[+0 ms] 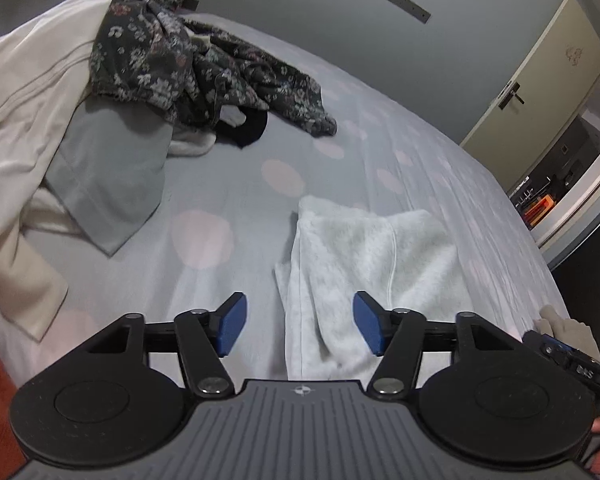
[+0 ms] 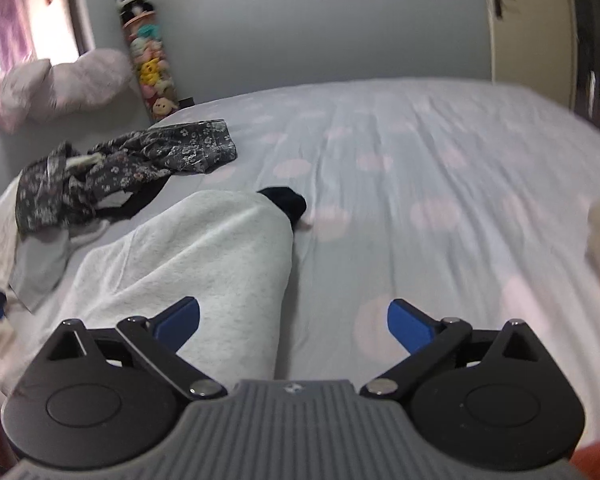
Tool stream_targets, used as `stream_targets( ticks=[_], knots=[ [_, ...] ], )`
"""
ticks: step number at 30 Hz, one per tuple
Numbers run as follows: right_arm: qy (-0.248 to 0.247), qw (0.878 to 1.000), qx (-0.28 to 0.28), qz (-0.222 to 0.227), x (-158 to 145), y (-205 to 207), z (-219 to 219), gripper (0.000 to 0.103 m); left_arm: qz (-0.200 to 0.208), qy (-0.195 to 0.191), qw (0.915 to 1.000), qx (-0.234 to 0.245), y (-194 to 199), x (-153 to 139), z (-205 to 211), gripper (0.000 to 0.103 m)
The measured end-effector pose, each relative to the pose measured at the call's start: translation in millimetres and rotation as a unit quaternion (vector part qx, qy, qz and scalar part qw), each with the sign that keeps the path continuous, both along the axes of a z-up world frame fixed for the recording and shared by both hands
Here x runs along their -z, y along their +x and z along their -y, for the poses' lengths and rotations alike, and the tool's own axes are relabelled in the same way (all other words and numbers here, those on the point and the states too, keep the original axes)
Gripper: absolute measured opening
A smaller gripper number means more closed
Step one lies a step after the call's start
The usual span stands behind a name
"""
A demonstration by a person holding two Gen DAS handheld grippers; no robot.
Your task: Fold clothes
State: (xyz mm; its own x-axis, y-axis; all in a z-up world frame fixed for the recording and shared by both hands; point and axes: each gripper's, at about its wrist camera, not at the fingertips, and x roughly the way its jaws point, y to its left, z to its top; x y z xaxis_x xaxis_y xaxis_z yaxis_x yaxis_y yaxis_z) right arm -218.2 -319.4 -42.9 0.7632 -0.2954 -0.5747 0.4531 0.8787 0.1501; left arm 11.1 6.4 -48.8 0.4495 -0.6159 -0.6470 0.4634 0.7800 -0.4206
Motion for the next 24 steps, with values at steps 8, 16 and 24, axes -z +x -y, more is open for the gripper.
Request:
stream_targets(
  ticks=[8, 16, 24],
  knots=[
    [0.000, 1.000, -0.027, -0.007, -0.7, 24.7, -0.7, 0.101, 0.019, -0.002, 0.9994, 0.028, 9.4, 2.2, 21.2, 0.070],
    [0.029, 0.999, -0.043, -0.016, 7.8, 50.0, -1.5, 0.101, -0.033, -0.050, 0.9966, 0.057, 28.7, 20.3, 22.0, 0.070],
    [0.095, 0.994, -0.042, -0.030, 19.8, 72.1, 15.6, 0.100, -0.066, -0.051, 0.9939, 0.072, 57.4, 45.8, 38.3, 0.071]
  ],
)
